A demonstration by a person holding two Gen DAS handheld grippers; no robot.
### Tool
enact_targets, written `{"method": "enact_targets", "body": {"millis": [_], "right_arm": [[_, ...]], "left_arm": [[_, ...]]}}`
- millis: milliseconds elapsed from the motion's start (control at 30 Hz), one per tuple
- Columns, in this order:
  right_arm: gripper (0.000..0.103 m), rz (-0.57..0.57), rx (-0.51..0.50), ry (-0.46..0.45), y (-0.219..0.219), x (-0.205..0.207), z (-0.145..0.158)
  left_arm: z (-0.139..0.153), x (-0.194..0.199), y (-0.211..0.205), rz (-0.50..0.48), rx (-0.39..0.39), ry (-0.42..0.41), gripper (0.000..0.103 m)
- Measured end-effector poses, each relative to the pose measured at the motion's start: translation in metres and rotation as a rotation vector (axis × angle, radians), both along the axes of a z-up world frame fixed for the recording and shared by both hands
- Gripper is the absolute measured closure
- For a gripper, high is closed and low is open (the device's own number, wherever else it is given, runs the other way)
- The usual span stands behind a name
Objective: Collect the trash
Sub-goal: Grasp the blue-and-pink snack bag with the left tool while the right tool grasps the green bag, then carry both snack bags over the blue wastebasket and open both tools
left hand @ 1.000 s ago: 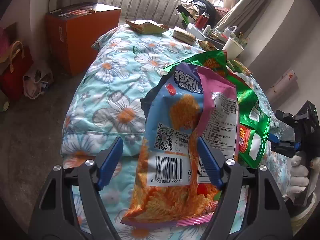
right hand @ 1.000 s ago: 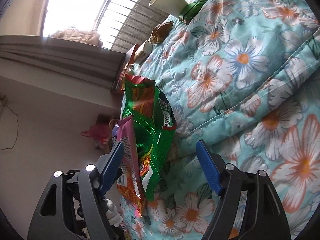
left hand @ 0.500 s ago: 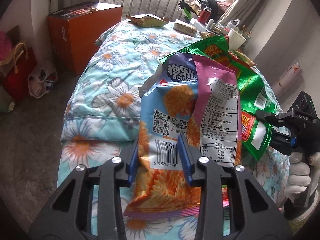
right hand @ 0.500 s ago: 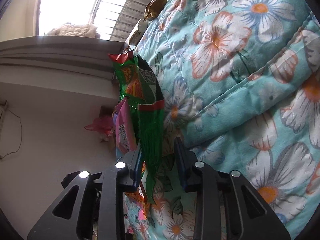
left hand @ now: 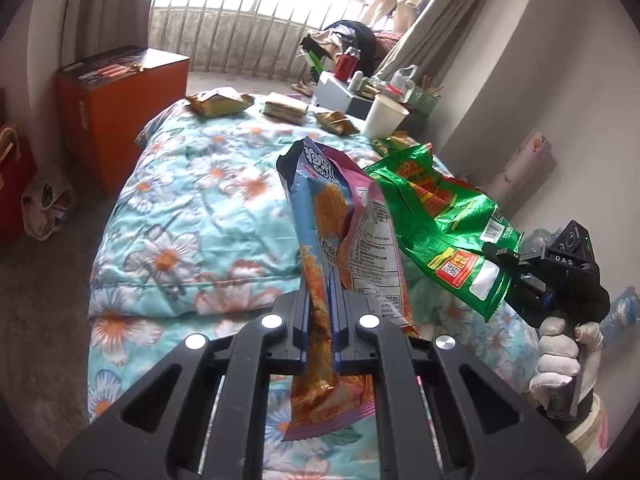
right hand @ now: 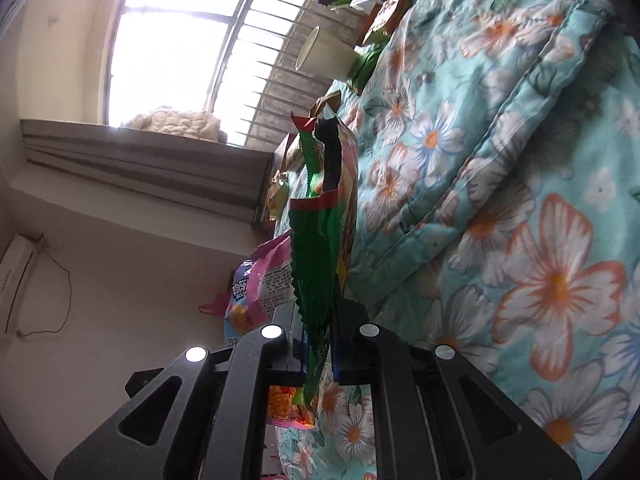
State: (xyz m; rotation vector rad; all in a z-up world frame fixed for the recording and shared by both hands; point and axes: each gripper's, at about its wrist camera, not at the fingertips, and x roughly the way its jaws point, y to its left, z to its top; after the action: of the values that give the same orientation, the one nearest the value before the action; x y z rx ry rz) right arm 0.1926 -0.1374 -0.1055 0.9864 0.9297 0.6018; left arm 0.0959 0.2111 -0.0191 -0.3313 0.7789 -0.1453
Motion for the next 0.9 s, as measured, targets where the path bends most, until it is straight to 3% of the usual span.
{"method": "enact_targets", "body": {"millis": [500, 900], "right_arm": [[0.095, -0.37, 0.051, -0.181, -0.161, -0.082, 0.05], [0.095, -0.657, 0.06, -0.202, -0.267, -0.132, 0.035]], "left_arm": [[0.07, 0.025, -0.139, -0.301, 0.014, -0.161, 0.098], [0.073, 0.055, -0.277, -0.542, 0.046, -0.188, 0.098]]}}
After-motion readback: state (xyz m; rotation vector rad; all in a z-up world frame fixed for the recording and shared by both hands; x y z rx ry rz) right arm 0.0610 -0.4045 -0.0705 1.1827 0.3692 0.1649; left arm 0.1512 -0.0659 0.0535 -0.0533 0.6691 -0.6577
